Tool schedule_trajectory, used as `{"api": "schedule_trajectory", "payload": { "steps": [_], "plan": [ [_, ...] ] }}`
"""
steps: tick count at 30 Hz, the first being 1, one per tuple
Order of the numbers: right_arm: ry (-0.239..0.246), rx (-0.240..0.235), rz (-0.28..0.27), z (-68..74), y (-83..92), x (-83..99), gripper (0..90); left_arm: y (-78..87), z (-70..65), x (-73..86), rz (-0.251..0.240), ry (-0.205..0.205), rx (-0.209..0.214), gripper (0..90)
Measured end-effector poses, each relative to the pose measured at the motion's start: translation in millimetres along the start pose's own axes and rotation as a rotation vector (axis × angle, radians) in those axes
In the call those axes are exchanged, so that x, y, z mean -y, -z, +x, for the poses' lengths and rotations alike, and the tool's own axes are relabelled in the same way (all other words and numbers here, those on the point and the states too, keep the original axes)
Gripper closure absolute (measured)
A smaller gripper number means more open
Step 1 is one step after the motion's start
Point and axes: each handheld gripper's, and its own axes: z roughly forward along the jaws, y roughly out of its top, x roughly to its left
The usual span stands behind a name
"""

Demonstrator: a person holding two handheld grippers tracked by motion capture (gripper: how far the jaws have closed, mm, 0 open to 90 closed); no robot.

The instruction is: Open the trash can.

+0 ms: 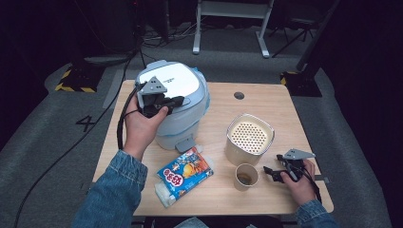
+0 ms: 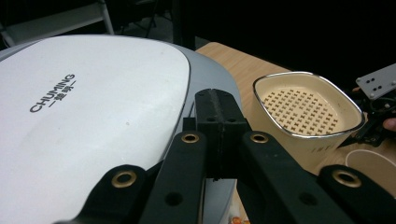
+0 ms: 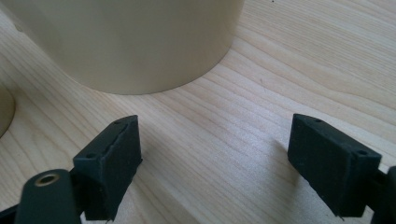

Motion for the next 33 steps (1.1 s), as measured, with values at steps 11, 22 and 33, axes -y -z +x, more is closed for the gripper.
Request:
{"api": "schedule_trajectory", "payload": {
  "steps": [11, 22, 33],
  "plan": [
    [0.000, 0.000, 0.000, 0.0, 0.0, 0.0, 17.5, -0.9, -5.2, -5.4, 0.052, -0.048, -0.056, 90.0],
    [0.000, 0.000, 0.000, 0.0, 0.0, 0.0, 17.5, -4.2, -7.5, -4.0, 0.045, -0.019, 0.048, 82.0],
    [0.000, -0.001, 0.000, 0.0, 0.0, 0.0, 17.5, 6.4, -27.3, 11.9, 0.016, -0.048, 0.111, 39.2]
  ]
}}
